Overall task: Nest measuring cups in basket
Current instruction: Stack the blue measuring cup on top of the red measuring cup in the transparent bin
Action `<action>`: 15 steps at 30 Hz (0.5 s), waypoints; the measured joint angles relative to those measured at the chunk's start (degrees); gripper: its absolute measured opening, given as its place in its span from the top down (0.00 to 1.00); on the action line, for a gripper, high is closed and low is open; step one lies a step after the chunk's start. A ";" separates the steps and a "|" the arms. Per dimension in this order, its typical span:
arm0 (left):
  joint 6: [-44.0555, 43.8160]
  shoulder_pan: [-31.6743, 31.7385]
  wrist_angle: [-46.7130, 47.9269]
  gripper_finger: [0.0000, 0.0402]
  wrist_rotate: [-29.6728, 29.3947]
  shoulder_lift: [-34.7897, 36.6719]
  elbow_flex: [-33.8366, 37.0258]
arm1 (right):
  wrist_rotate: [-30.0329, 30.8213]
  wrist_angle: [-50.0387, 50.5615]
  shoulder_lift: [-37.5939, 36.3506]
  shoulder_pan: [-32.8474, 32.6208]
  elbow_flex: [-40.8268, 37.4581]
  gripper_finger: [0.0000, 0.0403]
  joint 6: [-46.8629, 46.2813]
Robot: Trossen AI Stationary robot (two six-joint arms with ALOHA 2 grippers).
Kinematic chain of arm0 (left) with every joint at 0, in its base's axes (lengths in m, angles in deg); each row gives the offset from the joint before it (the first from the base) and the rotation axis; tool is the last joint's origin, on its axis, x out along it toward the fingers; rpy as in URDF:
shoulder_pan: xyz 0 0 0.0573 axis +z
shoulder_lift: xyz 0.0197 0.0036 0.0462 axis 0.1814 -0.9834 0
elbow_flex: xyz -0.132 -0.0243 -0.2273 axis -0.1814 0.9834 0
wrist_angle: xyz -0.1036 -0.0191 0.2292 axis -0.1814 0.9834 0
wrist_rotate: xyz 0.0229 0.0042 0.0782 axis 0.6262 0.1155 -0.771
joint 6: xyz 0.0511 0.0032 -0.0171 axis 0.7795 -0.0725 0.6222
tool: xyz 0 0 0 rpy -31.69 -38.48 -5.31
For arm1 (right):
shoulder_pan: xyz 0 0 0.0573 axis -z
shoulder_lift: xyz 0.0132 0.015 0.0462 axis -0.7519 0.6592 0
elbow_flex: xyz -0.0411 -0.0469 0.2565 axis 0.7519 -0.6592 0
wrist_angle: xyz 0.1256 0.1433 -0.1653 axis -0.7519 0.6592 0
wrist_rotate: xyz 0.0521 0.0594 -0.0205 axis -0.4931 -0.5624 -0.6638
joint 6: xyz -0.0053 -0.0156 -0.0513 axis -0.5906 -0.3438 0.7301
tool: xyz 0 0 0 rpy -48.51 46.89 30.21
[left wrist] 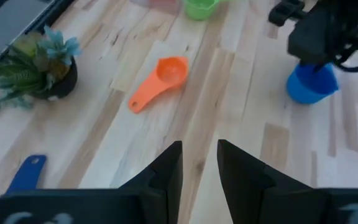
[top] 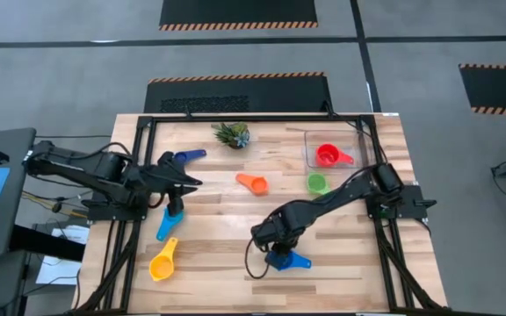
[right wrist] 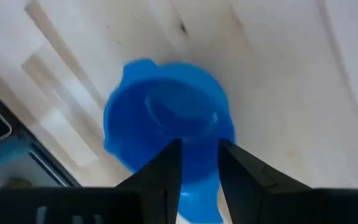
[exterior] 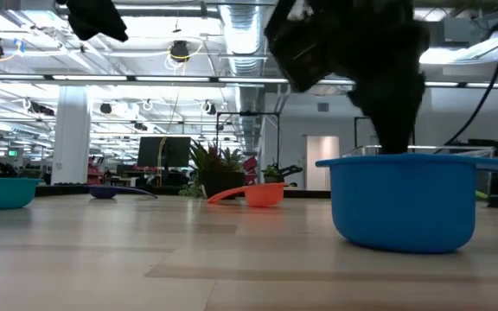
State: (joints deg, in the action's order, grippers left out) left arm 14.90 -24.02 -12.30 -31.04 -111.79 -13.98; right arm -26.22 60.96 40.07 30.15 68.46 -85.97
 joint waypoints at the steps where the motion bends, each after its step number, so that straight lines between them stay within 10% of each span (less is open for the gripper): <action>1: -0.67 -0.37 1.31 0.78 0.10 -0.21 0.07 | 0.19 -0.32 0.39 -0.07 -0.06 0.69 0.06; 15: -3.95 -3.66 3.79 0.78 -2.85 -3.24 0.39 | 0.31 -1.36 2.81 -0.87 -0.09 0.69 -4.28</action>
State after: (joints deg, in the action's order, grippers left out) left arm 10.96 -27.68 -8.52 -33.88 -115.02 -13.58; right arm -25.91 59.60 42.88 29.27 68.38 -90.25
